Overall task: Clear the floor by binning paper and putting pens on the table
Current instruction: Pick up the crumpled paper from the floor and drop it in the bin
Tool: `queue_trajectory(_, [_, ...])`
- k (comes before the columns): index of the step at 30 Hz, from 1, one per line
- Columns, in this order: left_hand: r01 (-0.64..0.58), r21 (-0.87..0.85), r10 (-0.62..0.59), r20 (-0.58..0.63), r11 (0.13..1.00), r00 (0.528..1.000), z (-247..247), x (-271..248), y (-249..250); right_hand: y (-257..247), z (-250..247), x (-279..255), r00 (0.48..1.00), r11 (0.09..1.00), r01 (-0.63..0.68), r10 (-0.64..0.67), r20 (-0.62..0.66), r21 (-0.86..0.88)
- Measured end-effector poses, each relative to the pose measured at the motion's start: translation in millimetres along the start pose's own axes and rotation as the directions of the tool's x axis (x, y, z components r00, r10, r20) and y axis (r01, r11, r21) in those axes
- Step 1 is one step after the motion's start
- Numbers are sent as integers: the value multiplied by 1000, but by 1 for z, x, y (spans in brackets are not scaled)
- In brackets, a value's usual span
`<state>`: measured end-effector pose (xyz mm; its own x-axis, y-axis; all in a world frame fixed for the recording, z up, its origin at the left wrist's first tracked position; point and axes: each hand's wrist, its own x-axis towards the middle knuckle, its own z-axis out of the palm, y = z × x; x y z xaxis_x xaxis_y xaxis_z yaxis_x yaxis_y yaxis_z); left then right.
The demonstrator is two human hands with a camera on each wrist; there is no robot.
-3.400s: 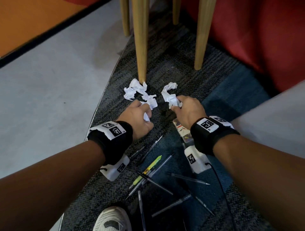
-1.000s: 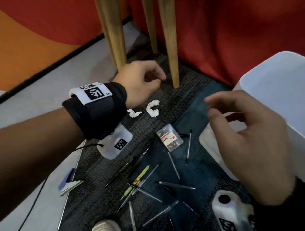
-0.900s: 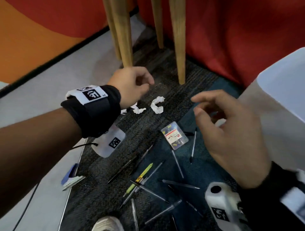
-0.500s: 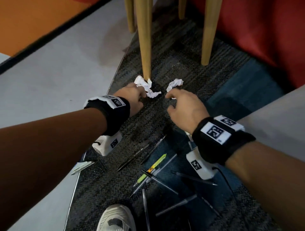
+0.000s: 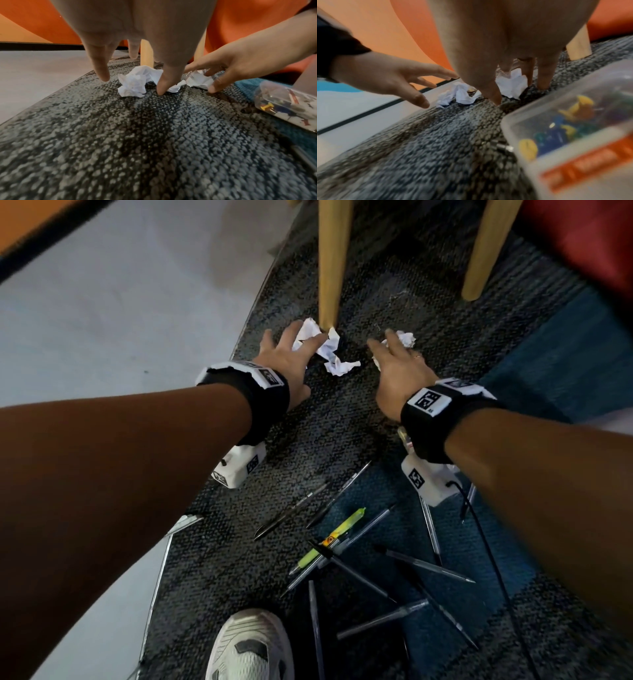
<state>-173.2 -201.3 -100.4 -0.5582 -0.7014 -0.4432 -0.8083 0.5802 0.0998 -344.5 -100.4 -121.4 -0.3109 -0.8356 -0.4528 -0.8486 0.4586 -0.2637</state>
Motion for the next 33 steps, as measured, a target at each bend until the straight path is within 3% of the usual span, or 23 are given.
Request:
queue_trajectory(7, [-155, 44, 154, 27, 987, 988, 7, 15, 4, 2, -10, 13, 991, 990, -95, 84, -108, -104])
queue_trajectory(11, [-147, 95, 140, 76, 985, 987, 10, 19, 11, 12, -6, 8, 955, 966, -256, 249, -158, -23])
queue_trajectory(14, [-154, 157, 140, 99, 975, 985, 5, 22, 17, 27, -4, 3, 932, 954, -291, 299, -202, 69])
queue_trajectory(19, [-211, 231, 188, 118, 950, 975, -5, 22, 32, 38, -9, -8, 925, 957, -290, 281, -257, 3])
queue_trajectory(23, [-212, 255, 165, 193, 944, 967, -3, 18, 43, 36, -13, -21, 920, 962, -243, 269, -284, 122])
queue_trajectory(33, [-237, 82, 226, 126, 968, 966, -7, -9, 59, 29, -17, -53, 921, 960, -51, 152, -360, 275])
